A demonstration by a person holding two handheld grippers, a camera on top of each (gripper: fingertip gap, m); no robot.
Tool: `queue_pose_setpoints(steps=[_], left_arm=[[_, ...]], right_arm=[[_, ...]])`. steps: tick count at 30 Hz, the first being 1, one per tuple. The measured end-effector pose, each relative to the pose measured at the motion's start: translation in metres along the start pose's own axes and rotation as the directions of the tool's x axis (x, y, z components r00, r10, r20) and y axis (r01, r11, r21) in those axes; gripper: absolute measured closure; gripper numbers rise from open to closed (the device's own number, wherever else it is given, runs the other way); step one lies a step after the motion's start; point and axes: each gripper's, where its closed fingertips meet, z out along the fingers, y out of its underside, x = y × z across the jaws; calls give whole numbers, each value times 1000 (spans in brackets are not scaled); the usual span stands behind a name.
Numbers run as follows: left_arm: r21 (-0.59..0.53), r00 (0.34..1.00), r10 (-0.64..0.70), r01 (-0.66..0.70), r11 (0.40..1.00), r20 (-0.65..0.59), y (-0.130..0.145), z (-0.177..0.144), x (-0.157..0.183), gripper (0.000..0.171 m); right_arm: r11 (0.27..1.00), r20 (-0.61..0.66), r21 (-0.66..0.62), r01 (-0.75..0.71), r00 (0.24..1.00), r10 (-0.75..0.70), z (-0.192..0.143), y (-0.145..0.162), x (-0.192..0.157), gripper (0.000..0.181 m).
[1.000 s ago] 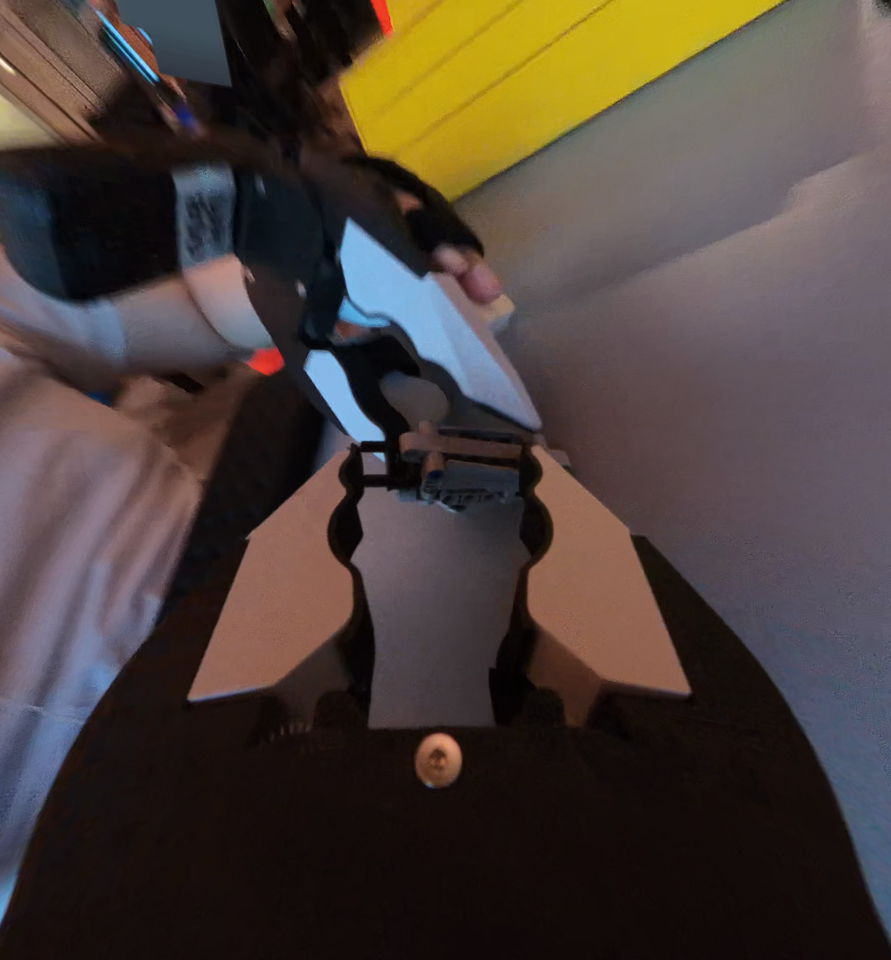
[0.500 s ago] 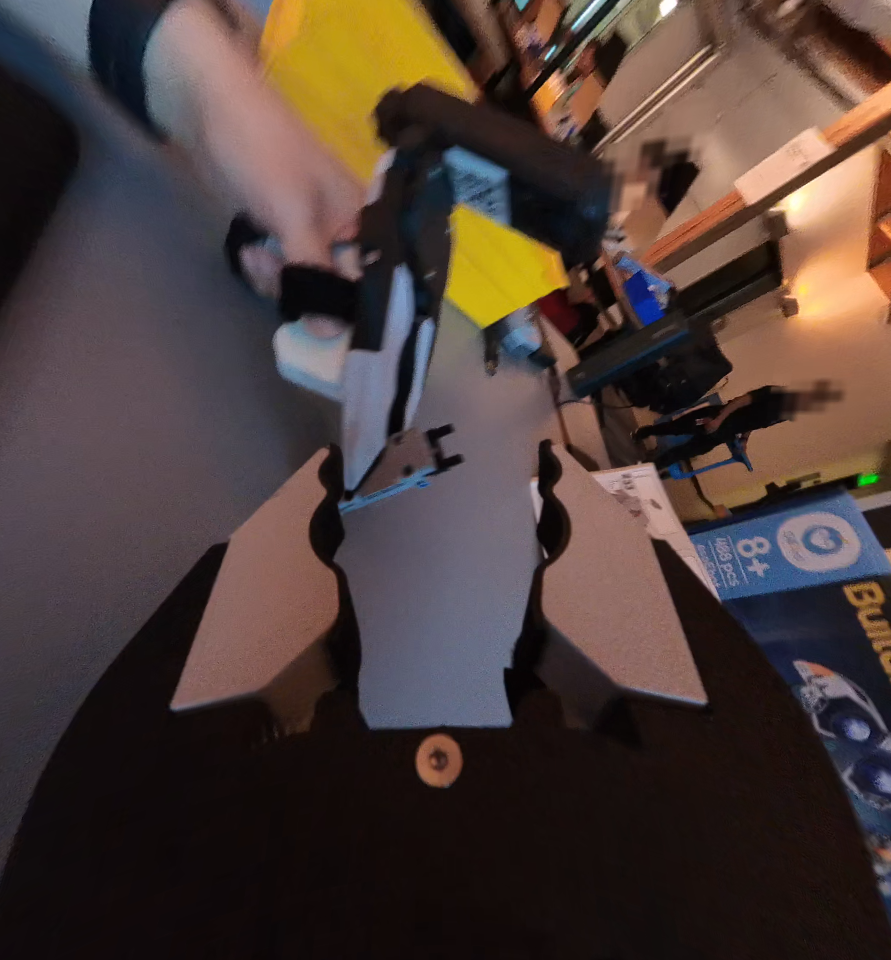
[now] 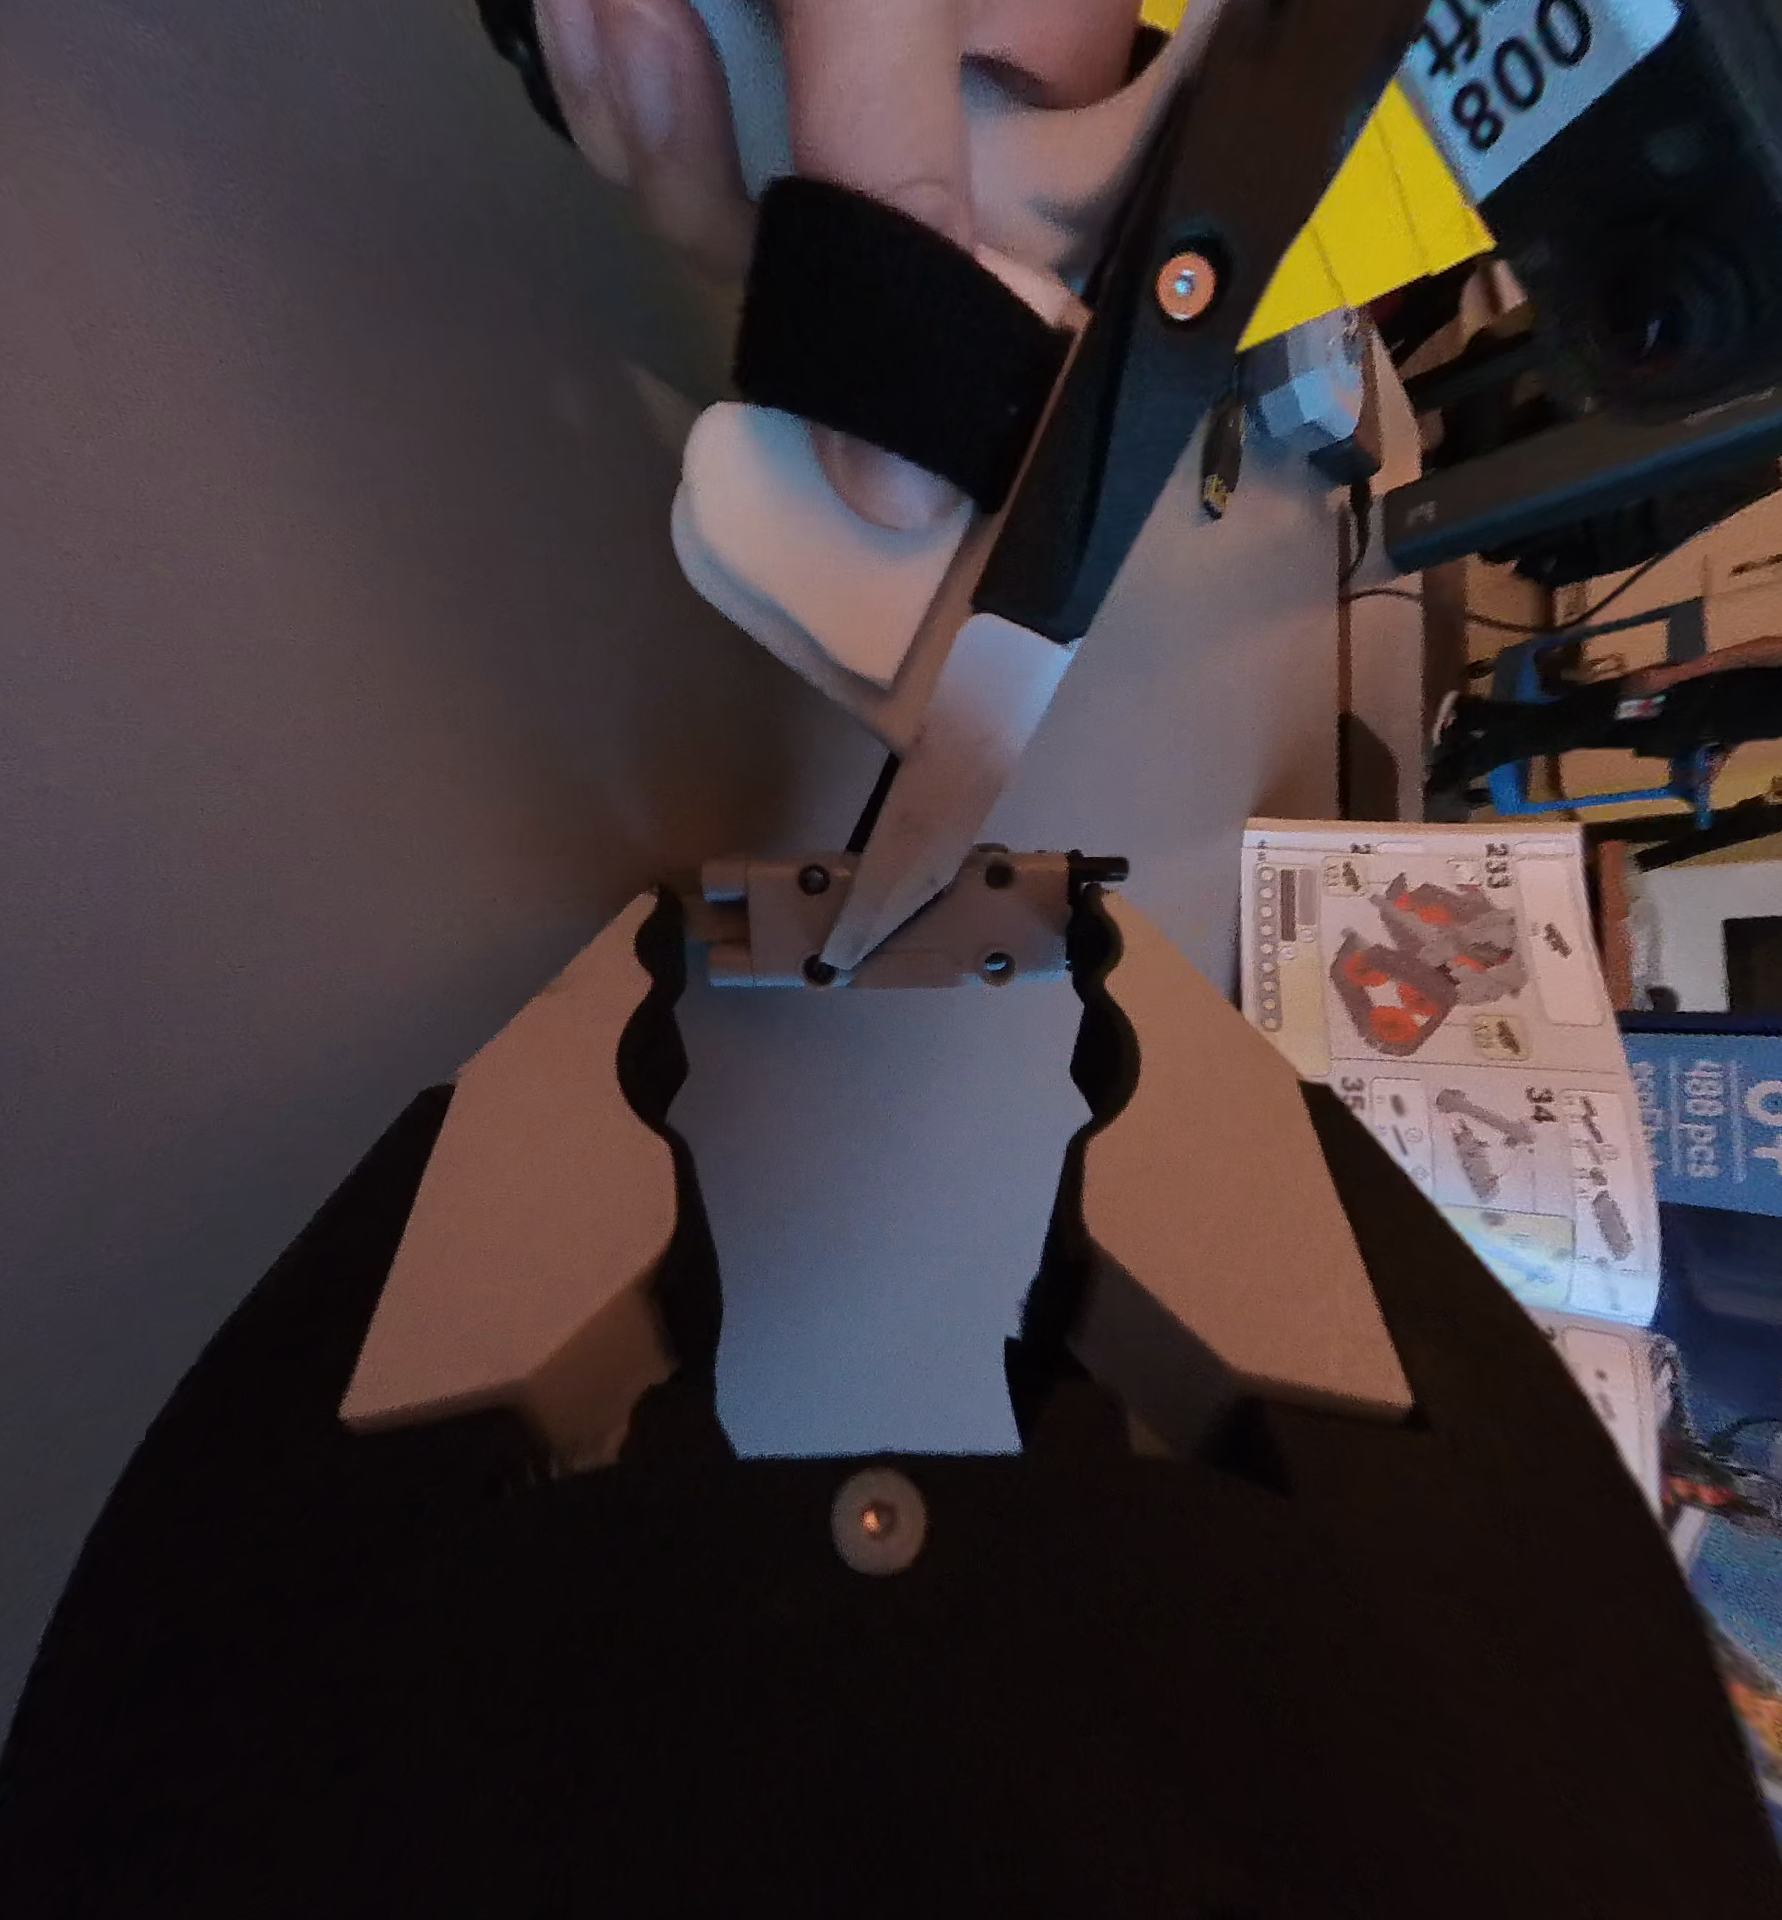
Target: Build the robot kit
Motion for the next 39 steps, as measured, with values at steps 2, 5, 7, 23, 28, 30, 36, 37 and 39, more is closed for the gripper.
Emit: queue_pose_setpoints(steps=[2, 5, 7, 23, 28, 30, 36, 37, 39], left_arm=[[2, 1000, 10, -10, 1000, 22, 0, 0, -1, 150], [9, 997, 44, -45, 999, 56, 0, -1, -2, 150], [31, 996, 55, -57, 998, 74, 0, -1, -2, 150], [109, 959, 213, -235, 966, 187, 10, 5, 7, 148], [99, 918, 346, -369, 924, 193, 7, -2, 8, 132], [123, 843, 470, -512, 850, 261, -1, -13, 11, 116], [450, 905, 366, -240, 860, -215, -18, -47, 73, 123], [441, 882, 340, -176, 880, -326, -15, -50, 84, 128], [389, 832, 308, -122, 913, -462, -7, -49, 100, 131]], right_arm=[[1000, 4, -16, -7, 1000, 7, 1, 0, 0, 106], [999, 7, -5, -35, 999, 35, 3, -1, 1, 106], [999, 3, 9, -41, 999, 41, 3, -1, 1, 106], [991, 70, 60, -122, 991, 118, -8, -4, -12, 107], [992, 51, 88, -87, 995, 83, -8, -7, -12, 107], [990, 13, 120, -72, 997, 71, -10, -9, -7, 107], [811, -27, 576, -104, 989, 146, -71, -65, 16, 107], [793, -57, 602, -94, 985, 160, -78, -69, 22, 107], [772, -87, 632, -66, 984, 156, -87, -75, 25, 107]])
